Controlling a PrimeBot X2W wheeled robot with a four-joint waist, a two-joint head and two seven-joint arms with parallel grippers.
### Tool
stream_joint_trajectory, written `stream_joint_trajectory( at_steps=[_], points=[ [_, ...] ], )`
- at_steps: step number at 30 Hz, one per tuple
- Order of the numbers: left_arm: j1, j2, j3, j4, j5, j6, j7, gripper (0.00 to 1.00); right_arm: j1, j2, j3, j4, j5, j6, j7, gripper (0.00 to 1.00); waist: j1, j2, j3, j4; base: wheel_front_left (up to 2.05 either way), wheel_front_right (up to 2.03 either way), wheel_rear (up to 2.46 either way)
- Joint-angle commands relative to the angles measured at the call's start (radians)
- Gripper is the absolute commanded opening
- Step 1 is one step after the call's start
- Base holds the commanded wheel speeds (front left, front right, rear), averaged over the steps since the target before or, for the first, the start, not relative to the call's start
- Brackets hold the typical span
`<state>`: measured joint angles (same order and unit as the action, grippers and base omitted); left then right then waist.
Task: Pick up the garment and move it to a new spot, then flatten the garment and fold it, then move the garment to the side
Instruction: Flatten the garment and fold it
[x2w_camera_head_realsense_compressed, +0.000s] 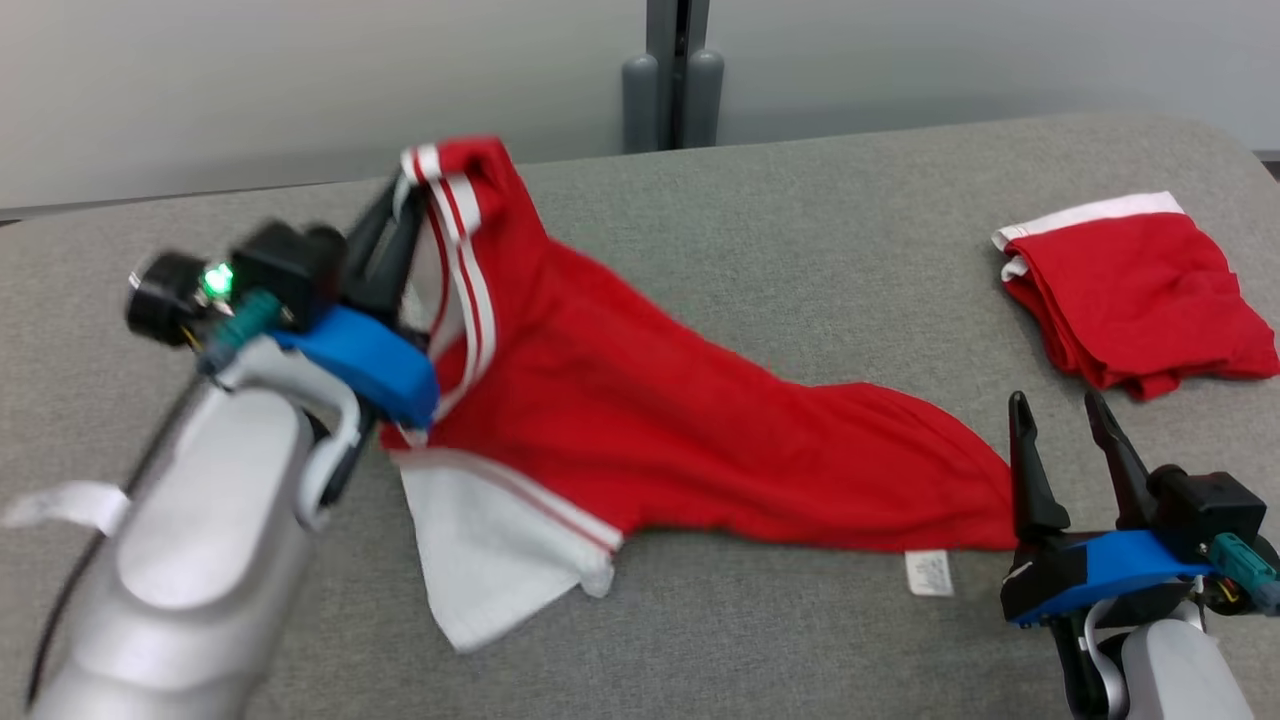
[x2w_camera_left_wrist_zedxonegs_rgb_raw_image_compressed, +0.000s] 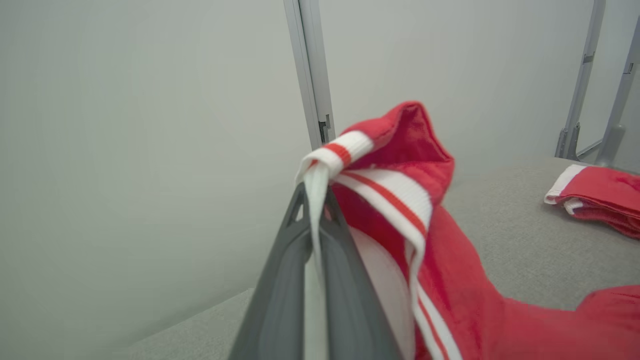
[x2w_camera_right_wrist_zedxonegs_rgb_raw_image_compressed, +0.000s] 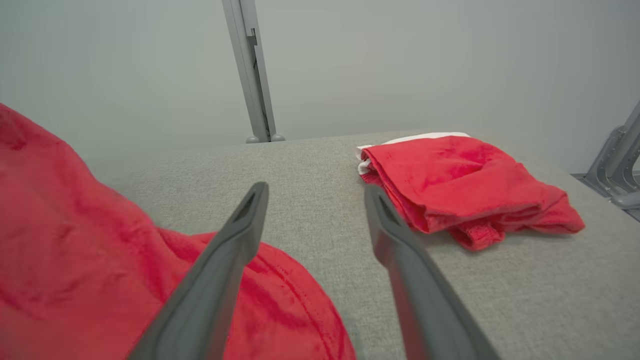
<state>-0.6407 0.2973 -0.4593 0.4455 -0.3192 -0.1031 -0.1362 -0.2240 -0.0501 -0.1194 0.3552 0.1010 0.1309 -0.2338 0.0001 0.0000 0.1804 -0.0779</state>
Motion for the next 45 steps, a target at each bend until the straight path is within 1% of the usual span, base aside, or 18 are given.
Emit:
stream_joint_trajectory(
  at_steps=[1,4,7,12,13,14,15,19,24,27,30,33,37,40,41,42,45],
  points=[
    [-0.040,0.015,0.009,-0.006,-0.014,-0.008,0.019,0.00,-0.017,-0.001,0.003,-0.004,0.001,0.000,-0.005,1.00,-0.0001,0.0000,0.007,-0.005,0.00,0.00,0.00],
    [-0.097,0.041,0.013,0.003,-0.054,-0.021,0.056,0.00,-0.028,-0.001,0.015,-0.002,0.008,0.000,-0.008,1.00,-0.0001,0.0000,0.026,-0.024,0.00,0.00,0.00],
    [-0.134,0.061,0.011,0.044,-0.092,-0.025,0.073,0.00,-0.046,-0.001,0.027,0.001,0.018,0.000,-0.011,1.00,-0.0001,0.0000,0.049,-0.048,0.00,0.00,0.00],
    [-0.164,0.069,0.026,0.145,-0.146,-0.029,0.044,0.00,-0.070,-0.001,0.040,0.006,0.030,0.000,-0.018,1.00,-0.0001,0.0000,0.092,-0.086,0.00,0.00,0.00],
    [-0.166,0.068,0.028,0.166,-0.154,-0.029,0.033,0.33,-0.075,-0.001,0.042,0.008,0.033,0.000,-0.021,1.00,-0.0001,0.0000,0.098,-0.091,0.00,0.00,0.00],
    [-0.166,0.065,0.030,0.184,-0.167,-0.030,0.026,0.93,-0.078,-0.001,0.044,0.008,0.035,0.000,-0.023,1.00,-0.0001,0.0000,0.104,-0.095,0.00,0.00,0.00],
    [-0.170,0.064,0.031,0.201,-0.176,-0.030,0.017,1.00,-0.079,-0.001,0.045,0.010,0.034,0.000,-0.025,1.00,-0.0001,0.0000,0.108,-0.097,0.00,0.00,0.00],
    [-0.173,0.071,0.001,0.232,-0.222,-0.031,0.010,1.00,-0.079,-0.001,0.042,0.017,0.035,0.000,-0.028,1.00,-0.0001,0.0000,0.113,-0.095,0.00,0.00,0.00],
    [-0.141,0.098,-0.056,0.216,-0.297,-0.028,0.021,1.00,-0.065,-0.001,0.048,0.029,0.032,0.000,-0.031,1.00,-0.0001,0.0000,0.091,-0.065,0.00,0.00,0.00],
    [-0.115,0.115,-0.066,0.199,-0.329,-0.028,-0.006,1.00,-0.059,-0.001,0.054,0.033,0.029,0.000,-0.031,1.00,-0.0001,0.0000,0.072,-0.042,0.00,0.00,0.00],
    [-0.049,0.111,-0.069,0.174,-0.359,-0.028,-0.063,1.00,-0.047,-0.001,0.058,0.035,0.021,0.000,-0.032,1.00,-0.0001,0.0000,0.036,-0.007,0.00,0.00,0.00],
    [0.023,0.081,-0.056,0.150,-0.380,-0.018,-0.095,1.00,-0.029,-0.001,0.064,0.039,0.018,0.000,-0.032,1.00,-0.0001,0.0000,0.000,0.018,0.00,0.00,0.00],
    [0.138,0.038,-0.046,0.108,-0.391,0.010,-0.121,1.00,0.003,-0.001,0.068,0.046,0.020,0.000,-0.032,1.00,-0.0001,0.0000,-0.052,0.053,0.00,0.00,0.00],
    [0.223,0.006,-0.044,0.075,-0.374,0.038,-0.128,1.00,0.036,-0.001,0.073,0.054,0.028,0.000,-0.032,1.00,-0.0001,0.0000,-0.092,0.076,0.00,0.00,0.00],
    [0.223,0.006,-0.044,0.075,-0.374,0.038,-0.128,1.00,0.036,-0.001,0.073,0.054,0.028,0.000,-0.032,1.00,-0.0001,0.0000,-0.092,0.076,0.00,0.00,0.00],
    [0.254,-0.004,-0.040,0.066,-0.370,0.047,-0.129,1.00,0.047,-0.001,0.076,0.057,0.032,0.000,-0.032,1.00,-0.0001,0.0000,-0.104,0.083,0.00,0.00,0.00],
    [0.339,-0.030,-0.015,0.028,-0.351,0.074,-0.130,1.00,0.076,-0.001,0.086,0.058,0.043,0.000,-0.032,1.00,-0.0001,0.0000,-0.137,0.099,0.00,0.00,0.00]
  ],
)
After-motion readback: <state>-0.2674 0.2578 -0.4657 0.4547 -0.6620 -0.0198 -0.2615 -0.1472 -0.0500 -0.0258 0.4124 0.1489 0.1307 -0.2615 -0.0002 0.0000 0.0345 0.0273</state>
